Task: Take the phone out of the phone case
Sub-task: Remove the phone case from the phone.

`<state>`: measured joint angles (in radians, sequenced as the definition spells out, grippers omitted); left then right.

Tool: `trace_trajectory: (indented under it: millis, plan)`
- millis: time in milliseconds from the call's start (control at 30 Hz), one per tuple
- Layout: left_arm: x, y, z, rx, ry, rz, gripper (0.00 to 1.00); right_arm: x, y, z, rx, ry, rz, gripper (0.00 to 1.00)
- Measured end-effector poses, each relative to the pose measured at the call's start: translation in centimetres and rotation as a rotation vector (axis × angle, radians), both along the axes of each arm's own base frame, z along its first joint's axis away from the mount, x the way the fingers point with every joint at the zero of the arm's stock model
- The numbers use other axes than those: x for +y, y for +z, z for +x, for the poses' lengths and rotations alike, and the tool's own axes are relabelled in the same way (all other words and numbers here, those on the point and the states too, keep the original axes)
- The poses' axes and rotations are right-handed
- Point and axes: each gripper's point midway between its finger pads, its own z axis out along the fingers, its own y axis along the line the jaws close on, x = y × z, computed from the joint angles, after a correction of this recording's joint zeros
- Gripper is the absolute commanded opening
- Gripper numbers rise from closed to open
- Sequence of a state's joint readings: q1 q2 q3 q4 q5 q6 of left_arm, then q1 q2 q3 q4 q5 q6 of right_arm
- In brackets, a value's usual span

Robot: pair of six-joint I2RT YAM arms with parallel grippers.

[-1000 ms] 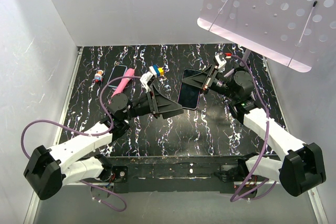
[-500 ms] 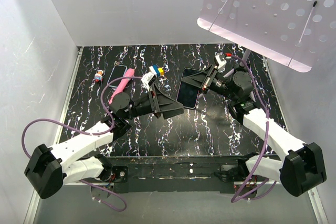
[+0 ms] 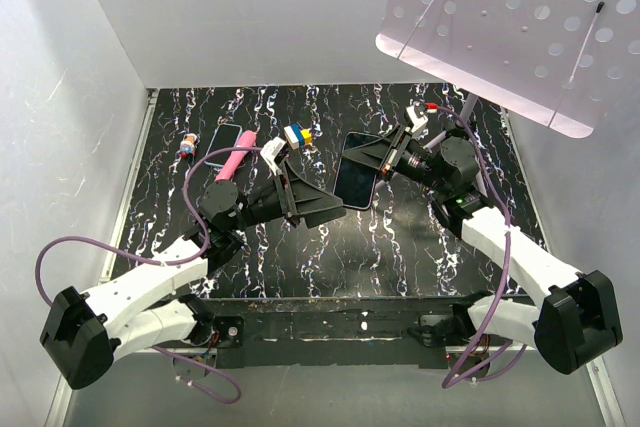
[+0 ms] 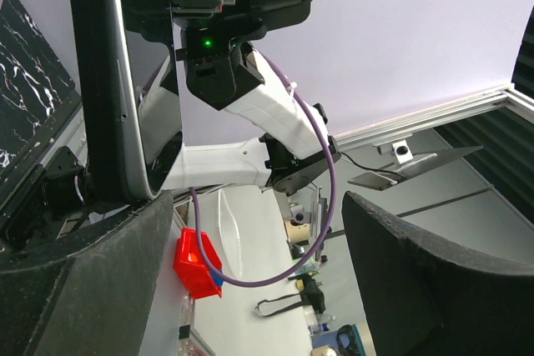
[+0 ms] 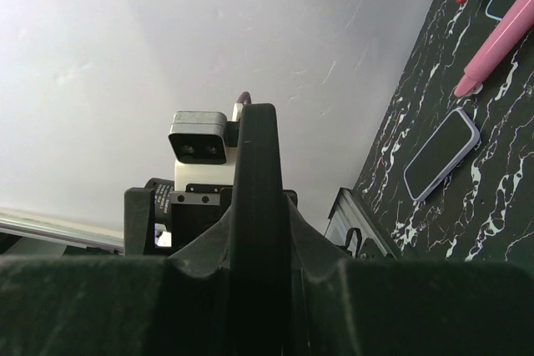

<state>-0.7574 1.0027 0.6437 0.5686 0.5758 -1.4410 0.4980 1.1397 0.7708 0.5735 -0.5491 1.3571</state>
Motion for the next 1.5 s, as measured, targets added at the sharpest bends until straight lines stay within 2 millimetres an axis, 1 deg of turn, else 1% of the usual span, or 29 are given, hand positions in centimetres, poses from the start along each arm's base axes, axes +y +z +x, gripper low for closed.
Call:
trace_trajectory:
  millis: [400,567,833,900,967,1033,1100,1167,1233,1300,1400,1433,1467,1500]
  plan:
    - [0.0,-0.1,0.7,0.015,0.020,0.012,0.82,0.0,-0.2,0.2,0.006,-0.008,-0.005,0.01]
    - [-0.1,-0.3,1.1,0.027,0.038,0.029,0.77,0.0,-0.1,0.4,0.012,-0.023,0.001,0.01]
    - [0.0,-0.4,1.8,0.018,0.070,0.037,0.76,0.3,0.8,1.1,0.044,-0.031,0.066,0.01]
    - [-0.1,-1.0,2.2,0.028,0.085,0.055,0.76,0.4,1.3,0.7,0.057,-0.015,0.093,0.01]
    - [-0.2,-2.0,3.4,0.050,0.127,0.085,0.76,1.0,2.1,-0.5,0.058,0.036,0.121,0.01]
    - [-0.2,-3.0,4.2,0.070,0.152,0.111,0.75,1.3,2.7,-1.5,0.054,0.076,0.142,0.01]
    - [-0.1,-3.0,4.5,0.068,0.160,0.111,0.75,1.4,2.6,-1.7,0.060,0.086,0.139,0.01]
    - [-0.1,-3.1,4.6,0.066,0.166,0.114,0.79,1.3,2.3,-1.8,0.063,0.084,0.132,0.01]
    - [-0.1,-3.3,4.8,0.059,0.173,0.121,0.84,1.3,2.0,-2.0,0.064,0.080,0.115,0.01]
    - [0.2,-3.3,4.6,0.039,0.179,0.124,0.89,1.1,1.7,-1.9,0.057,0.070,0.094,0.01]
    - [1.6,-3.1,3.2,-0.014,0.193,0.123,0.92,0.8,0.7,-1.3,0.072,0.047,0.058,0.01]
    - [2.1,-2.7,2.6,-0.043,0.196,0.117,0.91,0.6,0.4,-1.0,0.083,0.035,0.049,0.01]
    - [2.5,-2.1,2.1,-0.076,0.197,0.108,0.87,0.4,0.0,-0.7,0.095,0.025,0.041,0.01]
    - [3.0,-1.3,1.6,-0.115,0.200,0.093,0.80,0.2,-0.2,-0.4,0.101,0.018,0.037,0.01]
